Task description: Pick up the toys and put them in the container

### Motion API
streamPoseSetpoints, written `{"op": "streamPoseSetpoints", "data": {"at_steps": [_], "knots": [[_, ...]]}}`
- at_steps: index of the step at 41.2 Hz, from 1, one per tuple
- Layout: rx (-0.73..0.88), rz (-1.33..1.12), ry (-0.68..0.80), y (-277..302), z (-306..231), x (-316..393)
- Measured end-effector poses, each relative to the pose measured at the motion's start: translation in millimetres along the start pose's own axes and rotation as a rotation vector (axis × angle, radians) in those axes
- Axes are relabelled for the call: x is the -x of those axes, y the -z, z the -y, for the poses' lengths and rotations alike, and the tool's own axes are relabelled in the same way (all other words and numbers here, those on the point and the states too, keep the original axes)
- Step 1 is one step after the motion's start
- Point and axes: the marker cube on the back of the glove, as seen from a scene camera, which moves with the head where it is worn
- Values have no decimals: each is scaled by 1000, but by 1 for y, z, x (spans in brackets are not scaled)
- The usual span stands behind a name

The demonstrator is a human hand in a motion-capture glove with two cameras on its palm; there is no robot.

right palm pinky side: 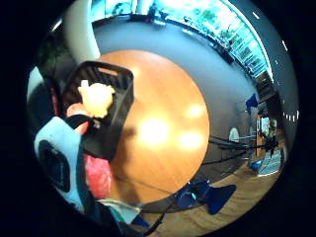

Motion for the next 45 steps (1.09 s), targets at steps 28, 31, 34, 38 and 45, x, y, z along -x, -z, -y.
{"op": "streamPoseSetpoints", "data": {"at_steps": [28, 31, 34, 38, 45], "knots": [[95, 80, 89, -39, 24, 102], [105, 86, 90, -43, 25, 106], [108, 84, 86, -46, 26, 109], [109, 83, 72, -48, 27, 112], [116, 67, 73, -45, 21, 105]]}}
